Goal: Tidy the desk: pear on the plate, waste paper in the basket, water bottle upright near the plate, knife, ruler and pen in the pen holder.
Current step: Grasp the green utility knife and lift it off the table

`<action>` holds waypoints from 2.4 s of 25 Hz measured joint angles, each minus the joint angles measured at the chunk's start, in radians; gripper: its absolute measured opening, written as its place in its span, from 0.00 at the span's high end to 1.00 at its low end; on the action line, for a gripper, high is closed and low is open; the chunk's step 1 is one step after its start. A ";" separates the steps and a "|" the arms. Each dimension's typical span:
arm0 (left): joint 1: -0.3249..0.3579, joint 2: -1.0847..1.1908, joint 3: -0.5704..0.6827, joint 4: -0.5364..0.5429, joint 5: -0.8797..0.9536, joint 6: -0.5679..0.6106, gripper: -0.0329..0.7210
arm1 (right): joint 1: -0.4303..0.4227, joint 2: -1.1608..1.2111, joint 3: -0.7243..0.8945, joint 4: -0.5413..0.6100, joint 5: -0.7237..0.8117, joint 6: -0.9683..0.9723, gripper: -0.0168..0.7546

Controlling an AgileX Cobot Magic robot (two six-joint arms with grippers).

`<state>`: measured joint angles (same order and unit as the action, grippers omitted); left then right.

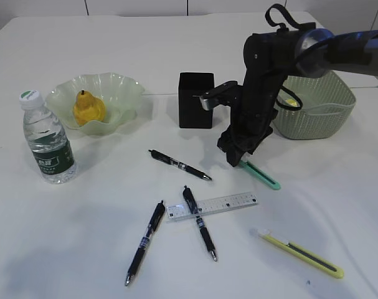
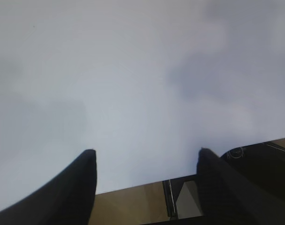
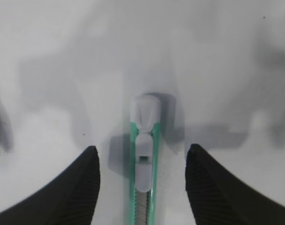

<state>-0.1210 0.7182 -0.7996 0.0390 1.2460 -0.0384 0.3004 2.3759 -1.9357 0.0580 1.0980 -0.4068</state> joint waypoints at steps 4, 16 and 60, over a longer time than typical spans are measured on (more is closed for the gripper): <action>0.000 0.000 0.000 0.000 0.000 0.000 0.34 | -0.002 0.000 0.000 0.000 -0.007 0.002 0.38; 0.000 0.000 0.000 0.000 0.000 0.000 0.34 | -0.003 0.000 0.000 0.006 -0.007 0.007 0.38; 0.000 0.000 0.000 -0.003 0.000 0.000 0.35 | -0.006 0.021 -0.001 0.005 0.111 0.011 0.49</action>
<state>-0.1210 0.7182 -0.7996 0.0365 1.2460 -0.0384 0.2948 2.3971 -1.9364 0.0626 1.2090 -0.3960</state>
